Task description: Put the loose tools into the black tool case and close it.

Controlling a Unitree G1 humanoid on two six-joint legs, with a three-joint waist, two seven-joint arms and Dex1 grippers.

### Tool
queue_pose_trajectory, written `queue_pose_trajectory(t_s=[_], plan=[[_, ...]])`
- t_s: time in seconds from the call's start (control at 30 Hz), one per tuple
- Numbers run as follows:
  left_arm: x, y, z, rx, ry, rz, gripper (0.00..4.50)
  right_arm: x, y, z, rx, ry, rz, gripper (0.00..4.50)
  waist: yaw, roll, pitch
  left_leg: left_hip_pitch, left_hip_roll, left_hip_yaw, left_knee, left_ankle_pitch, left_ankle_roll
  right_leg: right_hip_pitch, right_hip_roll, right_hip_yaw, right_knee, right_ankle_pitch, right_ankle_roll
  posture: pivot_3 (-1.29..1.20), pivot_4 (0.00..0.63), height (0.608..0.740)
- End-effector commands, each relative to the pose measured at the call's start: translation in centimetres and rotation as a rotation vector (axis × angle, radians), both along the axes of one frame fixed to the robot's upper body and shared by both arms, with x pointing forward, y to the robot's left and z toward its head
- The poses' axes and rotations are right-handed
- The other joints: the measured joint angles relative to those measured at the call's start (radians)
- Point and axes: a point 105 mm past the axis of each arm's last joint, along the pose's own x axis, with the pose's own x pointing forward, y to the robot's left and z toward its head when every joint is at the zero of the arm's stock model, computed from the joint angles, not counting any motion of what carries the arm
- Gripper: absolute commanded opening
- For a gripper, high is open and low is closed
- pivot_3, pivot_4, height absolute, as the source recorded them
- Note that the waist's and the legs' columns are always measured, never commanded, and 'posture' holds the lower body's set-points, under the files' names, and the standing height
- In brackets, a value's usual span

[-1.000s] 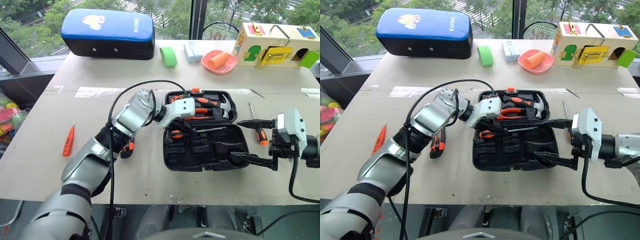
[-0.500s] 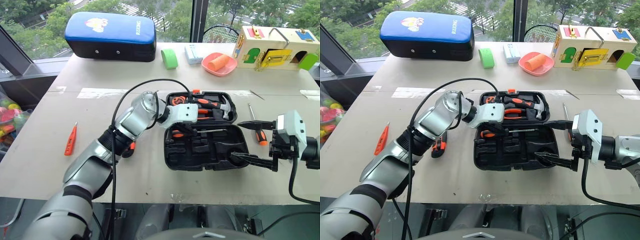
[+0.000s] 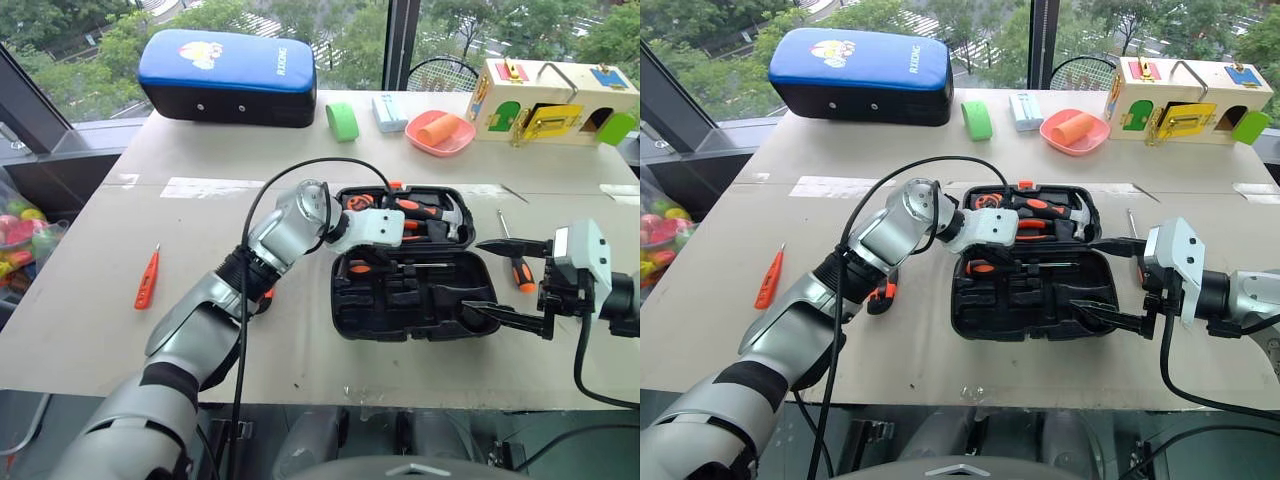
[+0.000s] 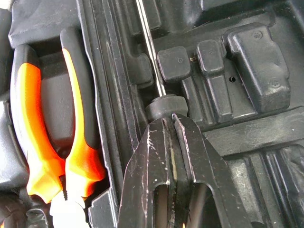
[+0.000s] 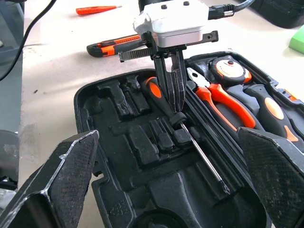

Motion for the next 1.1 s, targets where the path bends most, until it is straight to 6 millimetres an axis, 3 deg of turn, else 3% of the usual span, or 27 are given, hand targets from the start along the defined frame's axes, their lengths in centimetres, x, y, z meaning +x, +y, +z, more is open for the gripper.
queue_pose_trajectory(t_s=[0.03, 0.13, 0.23, 0.3, 0.37, 0.47, 0.5, 0.67, 0.77, 0.87, 1.0, 1.1], plan=[[-0.6, 2.0, -1.0, -0.042, 0.122, 0.08, 0.03, -0.1, -0.5, 0.7, -0.001, -0.045, -0.035, 4.5, -0.003, 0.0, 0.0, 0.0, 0.0, 0.0, 0.0, 0.0, 0.0, 0.0, 0.0, 0.0, 0.0, 0.0, 0.0, 0.0, 0.15, 0.735], [-1.1, 2.7, 4.1, -0.326, 0.12, 0.078, 0.03, -0.1, -1.5, 0.7, 0.015, -0.048, -0.109, 4.5, -0.015, -0.001, 0.002, -0.001, 0.001, 0.0, -0.002, 0.0, 0.0, -0.003, 0.001, 0.001, 0.0, 0.0, 0.0, 0.0, 0.15, 0.735], [-3.8, 6.0, 9.0, -0.533, 0.19, 0.042, 0.96, -0.8, -4.7, -0.1, 0.034, -0.015, -0.285, 4.5, -0.025, -0.002, 0.003, -0.007, 0.001, 0.0, -0.005, 0.001, -0.001, -0.011, 0.001, 0.002, 0.0, 0.0, -0.001, 0.0, 0.15, 0.735], [-5.3, 7.2, 10.3, -0.57, 0.248, 0.03, 1.84, -1.4, -6.2, -0.5, 0.04, 0.007, -0.358, 4.5, -0.028, -0.002, 0.003, -0.017, 0.002, 0.0, -0.004, 0.001, -0.002, -0.02, 0.001, 0.001, 0.001, 0.0, -0.001, 0.0, 0.15, 0.735], [-6.9, 8.3, 11.1, -0.611, 0.293, 0.022, 2.74, -3.0, -8.7, -1.2, 0.066, 0.055, -0.478, 4.5, -0.022, 0.0, 0.003, -0.017, 0.001, 0.0, -0.004, 0.001, -0.002, -0.02, 0.0, 0.002, 0.0, 0.0, -0.001, 0.0, 0.15, 0.735], [-9.1, 8.9, 10.8, -0.601, 0.331, -0.001, 4.18, -5.9, -11.8, -2.1, 0.065, 0.115, -0.641, 4.5, -0.006, 0.001, 0.002, -0.015, 0.0, 0.001, -0.004, 0.001, -0.001, -0.018, -0.001, 0.002, -0.001, 0.0, -0.001, 0.0, 0.15, 0.735], [-9.7, 8.8, 10.8, -0.597, 0.351, -0.01, 4.44, -6.8, -12.5, -2.2, 0.057, 0.133, -0.676, 4.5, -0.001, 0.001, 0.002, -0.015, 0.0, 0.001, -0.004, 0.001, -0.001, -0.017, 0.0, 0.003, -0.001, 0.0, -0.001, 0.0, 0.15, 0.735], [-11.3, 8.8, 10.7, -0.583, 0.38, -0.026, 4.44, -9.2, -14.0, -2.9, 0.051, 0.188, -0.764, 4.5, -0.003, 0.002, 0.003, -0.01, 0.001, 0.001, -0.004, 0.0, -0.001, -0.014, 0.0, 0.004, 0.0, 0.001, -0.002, 0.0, 0.15, 0.735], [-11.7, 8.7, 10.5, -0.576, 0.385, -0.026, 4.44, -8.5, -13.3, -3.3, 0.064, 0.192, -0.748, 4.5, -0.006, 0.003, 0.004, -0.001, 0.001, 0.004, -0.008, -0.002, 0.004, -0.007, 0.0, 0.007, -0.001, 0.001, -0.002, 0.0, 0.15, 0.735], [-11.6, 8.4, 10.4, -0.577, 0.371, -0.021, 4.44, -6.5, -12.2, -3.3, 0.087, 0.165, -0.72, 4.5, -0.007, 0.004, 0.004, 0.001, 0.002, 0.005, -0.009, -0.003, 0.004, -0.006, 0.001, 0.007, -0.001, 0.0, -0.002, 0.0, 0.15, 0.735], [-10.8, 7.7, 10.2, -0.583, 0.328, 0.01, 4.44, -0.8, -10.9, -4.4, 0.1, 0.077, -0.785, 4.5, -0.005, 0.003, 0.005, 0.0, 0.002, 0.004, -0.008, 0.0, -0.001, -0.006, 0.001, 0.007, -0.002, 0.001, -0.002, 0.0, 0.15, 0.735], [-10.4, 7.4, 10.0, -0.576, 0.311, 0.05, 4.44, 2.0, -10.9, -5.3, 0.138, 0.033, -0.89, 4.5, 0.0, 0.004, 0.006, 0.0, 0.002, 0.004, -0.008, 0.0, -0.001, -0.006, 0.001, 0.007, -0.002, 0.001, -0.002, 0.0, 0.15, 0.735]])
